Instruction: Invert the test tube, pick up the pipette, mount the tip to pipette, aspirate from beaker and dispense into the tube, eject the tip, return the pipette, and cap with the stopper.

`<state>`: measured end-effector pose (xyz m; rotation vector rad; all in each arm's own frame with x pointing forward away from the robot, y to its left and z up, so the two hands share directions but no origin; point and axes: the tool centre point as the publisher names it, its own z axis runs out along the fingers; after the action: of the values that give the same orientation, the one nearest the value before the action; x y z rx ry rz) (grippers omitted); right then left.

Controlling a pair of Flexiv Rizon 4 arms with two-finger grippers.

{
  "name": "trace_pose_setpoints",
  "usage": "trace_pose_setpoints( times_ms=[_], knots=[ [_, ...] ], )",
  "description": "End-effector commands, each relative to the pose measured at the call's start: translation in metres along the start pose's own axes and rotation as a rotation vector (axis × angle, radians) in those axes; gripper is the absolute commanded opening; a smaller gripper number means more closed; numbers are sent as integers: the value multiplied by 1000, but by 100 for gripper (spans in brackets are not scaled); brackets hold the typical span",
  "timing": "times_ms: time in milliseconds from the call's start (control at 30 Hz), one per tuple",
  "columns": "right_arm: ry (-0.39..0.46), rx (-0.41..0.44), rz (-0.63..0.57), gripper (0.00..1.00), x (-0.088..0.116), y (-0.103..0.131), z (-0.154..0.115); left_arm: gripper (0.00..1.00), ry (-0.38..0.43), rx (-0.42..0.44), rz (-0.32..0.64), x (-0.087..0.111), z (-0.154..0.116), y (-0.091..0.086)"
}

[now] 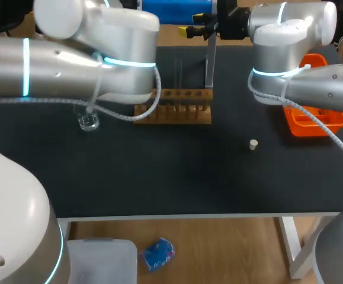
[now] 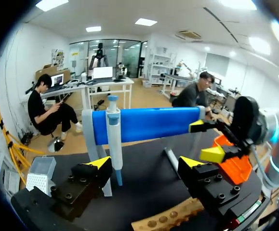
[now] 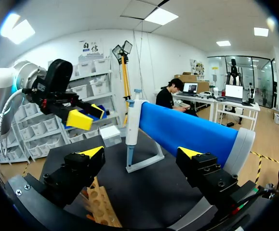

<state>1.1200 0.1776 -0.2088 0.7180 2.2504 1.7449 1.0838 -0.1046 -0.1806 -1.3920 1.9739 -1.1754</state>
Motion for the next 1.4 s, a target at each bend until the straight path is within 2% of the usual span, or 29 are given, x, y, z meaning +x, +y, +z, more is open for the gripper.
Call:
trace_pose_setpoints(
  times_ms=[33, 100, 233, 300, 333, 733, 767, 867, 1000, 1233, 1400],
  knots=[
    [0, -1, 0, 100, 0, 0, 1, 92, 280, 52, 52, -2, -56, 15],
    [0, -1, 0, 100, 0, 0, 1, 100, 390, 29, 80, 3, -65, 20],
    [0, -1, 0, 100, 0, 0, 1, 100, 544, -19, 165, 14, -80, 28],
    [0, -1, 0, 100, 0, 0, 1, 100, 608, -63, 170, 19, -85, 31],
    [0, -1, 0, 100, 0, 0, 1, 100, 624, -104, 166, 21, -86, 33],
    [0, -1, 0, 100, 0, 0, 1, 100, 624, -104, 166, 21, -86, 33],
    [0, -1, 0, 100, 0, 0, 1, 100, 647, -121, 228, 25, -85, 32],
    [-4, 0, -4, 100, 4, -5, -19, 100, 684, -142, 360, 31, -85, 34],
    [-12, 0, -13, 100, 16, -16, -51, 100, 739, -197, 473, 41, -83, 41],
    [-26, 17, -46, 100, 42, -37, -110, 100, 786, -218, 532, 53, -77, 50],
    [-47, 46, -52, 100, 58, -56, -154, 100, 865, -228, 536, 65, -72, 60]
  ],
)
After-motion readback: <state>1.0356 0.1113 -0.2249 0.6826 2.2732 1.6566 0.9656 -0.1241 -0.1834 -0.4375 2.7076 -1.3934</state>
